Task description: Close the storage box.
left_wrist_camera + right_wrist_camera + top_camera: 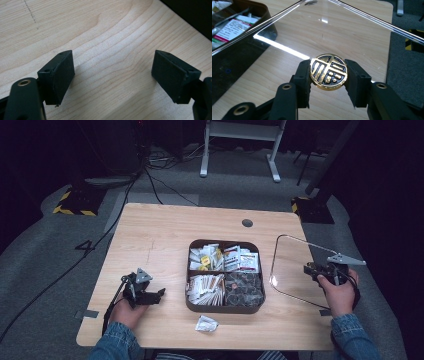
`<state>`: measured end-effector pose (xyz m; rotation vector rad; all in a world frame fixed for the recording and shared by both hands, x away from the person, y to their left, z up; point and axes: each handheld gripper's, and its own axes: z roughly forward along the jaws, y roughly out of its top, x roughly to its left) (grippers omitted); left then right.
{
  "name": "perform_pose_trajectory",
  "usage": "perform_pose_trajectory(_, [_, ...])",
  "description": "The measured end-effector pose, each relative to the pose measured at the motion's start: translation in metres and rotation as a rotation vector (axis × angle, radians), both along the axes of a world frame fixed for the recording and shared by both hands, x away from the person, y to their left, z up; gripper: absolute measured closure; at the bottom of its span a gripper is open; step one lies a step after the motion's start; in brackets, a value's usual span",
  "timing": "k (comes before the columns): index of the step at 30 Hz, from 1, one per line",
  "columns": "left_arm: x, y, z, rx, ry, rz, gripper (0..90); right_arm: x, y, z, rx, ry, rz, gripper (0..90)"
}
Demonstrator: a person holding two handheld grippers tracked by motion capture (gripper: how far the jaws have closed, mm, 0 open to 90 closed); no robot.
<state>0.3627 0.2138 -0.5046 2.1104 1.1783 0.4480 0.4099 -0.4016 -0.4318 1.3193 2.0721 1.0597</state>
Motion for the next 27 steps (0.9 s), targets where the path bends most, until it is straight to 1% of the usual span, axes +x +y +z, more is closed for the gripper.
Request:
perform_pose_trajectory(4, [0.000, 0.000, 0.000, -0.001, 0.000, 0.001, 18.9, -0.003, 0.003, 0.010, 0.013, -0.015, 0.011, 59.0])
perform_pose_trajectory(5, [0.000, 0.000, 0.000, 0.000, -0.001, 0.000, 18.9, -0.003, 0.003, 0.010, 0.013, -0.015, 0.011, 59.0])
perform_pose_trajectory(6, [0.000, 0.000, 0.000, 0.000, -0.001, 0.000, 18.9, -0.004, 0.005, 0.013, 0.013, -0.021, 0.019, 59.0])
perform_pose_trajectory(11, [0.000, 0.000, 0.000, 0.001, -0.001, 0.001, 18.9, -0.006, 0.015, 0.024, 0.026, -0.022, 0.028, 59.0])
perform_pose_trajectory(16, [-0.002, -0.001, 0.000, -0.005, 0.004, 0.010, 18.9, -0.007, 0.033, 0.033, 0.033, -0.023, 0.071, 59.0])
perform_pose_trajectory(19, [-0.002, -0.001, 0.000, -0.005, 0.005, 0.009, 18.9, -0.006, 0.048, 0.039, 0.037, -0.026, 0.104, 59.0])
perform_pose_trajectory(20, [-0.002, -0.001, 0.000, -0.005, 0.005, 0.009, 18.9, -0.006, 0.048, 0.039, 0.037, -0.026, 0.104, 59.0])
perform_pose_trajectory(21, [-0.002, -0.001, 0.000, -0.004, 0.003, 0.011, 18.9, -0.005, 0.057, 0.042, 0.041, -0.028, 0.125, 59.0])
perform_pose_trajectory(25, [-0.001, -0.001, 0.000, -0.003, 0.002, 0.018, 18.9, -0.003, 0.075, 0.049, 0.049, -0.034, 0.174, 59.0])
perform_pose_trajectory(27, [-0.001, -0.001, 0.000, -0.003, 0.001, 0.018, 18.9, -0.001, 0.085, 0.053, 0.054, -0.029, 0.194, 59.0])
